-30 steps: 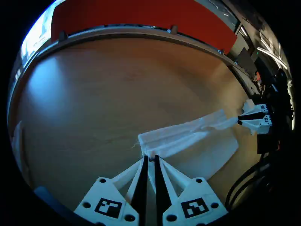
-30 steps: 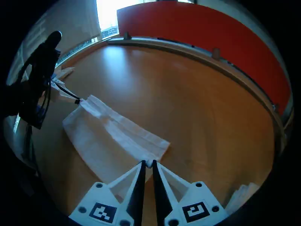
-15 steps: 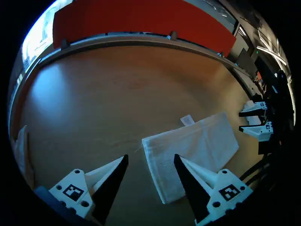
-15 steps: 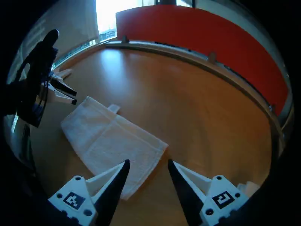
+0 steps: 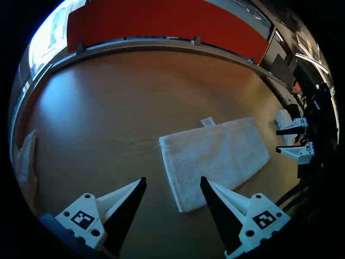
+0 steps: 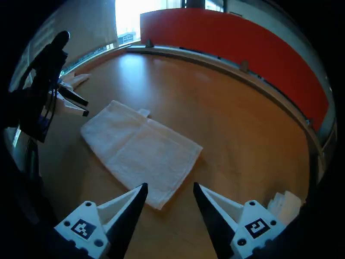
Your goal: Fold towel
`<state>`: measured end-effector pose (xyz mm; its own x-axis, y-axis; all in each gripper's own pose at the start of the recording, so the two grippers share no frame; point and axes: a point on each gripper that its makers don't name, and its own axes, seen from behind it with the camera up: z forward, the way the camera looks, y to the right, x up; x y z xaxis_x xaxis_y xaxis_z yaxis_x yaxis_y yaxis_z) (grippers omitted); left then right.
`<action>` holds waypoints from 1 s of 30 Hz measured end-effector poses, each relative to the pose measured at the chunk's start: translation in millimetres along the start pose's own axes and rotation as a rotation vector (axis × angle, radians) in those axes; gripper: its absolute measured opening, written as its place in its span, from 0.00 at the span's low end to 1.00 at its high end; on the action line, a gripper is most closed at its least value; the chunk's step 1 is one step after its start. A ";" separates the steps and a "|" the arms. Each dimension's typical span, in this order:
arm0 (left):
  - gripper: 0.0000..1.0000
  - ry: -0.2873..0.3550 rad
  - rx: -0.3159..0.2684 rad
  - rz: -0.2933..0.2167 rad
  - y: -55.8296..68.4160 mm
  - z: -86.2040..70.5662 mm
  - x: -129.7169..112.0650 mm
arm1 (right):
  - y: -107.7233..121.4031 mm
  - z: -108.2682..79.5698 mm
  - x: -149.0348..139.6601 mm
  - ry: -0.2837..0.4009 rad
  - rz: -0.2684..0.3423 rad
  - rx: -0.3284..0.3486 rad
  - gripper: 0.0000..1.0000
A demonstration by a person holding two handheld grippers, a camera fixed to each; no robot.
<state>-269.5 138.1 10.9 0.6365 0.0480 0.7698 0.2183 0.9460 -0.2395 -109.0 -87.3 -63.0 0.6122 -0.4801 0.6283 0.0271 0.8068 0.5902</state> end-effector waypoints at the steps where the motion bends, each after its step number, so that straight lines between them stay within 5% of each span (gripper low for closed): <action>1: 0.93 0.000 0.000 0.000 1.4 -1.8 -3.0 | -1.5 -1.9 -1.6 0.000 0.000 -0.001 0.81; 12: 0.93 -0.001 0.000 -0.014 9.6 -13.4 -22.2 | -7.7 -13.0 -11.2 0.001 0.000 -0.009 0.82; 30: 0.93 0.010 0.062 -0.078 -3.8 -44.7 -55.1 | -14.1 3.6 -30.9 -0.032 -0.056 0.026 0.76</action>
<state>-272.3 117.5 -57.1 0.6265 -0.0290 0.7789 0.2210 0.9649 -0.1418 -131.2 -85.1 -88.9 0.5849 -0.5356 0.6091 0.0403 0.7692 0.6377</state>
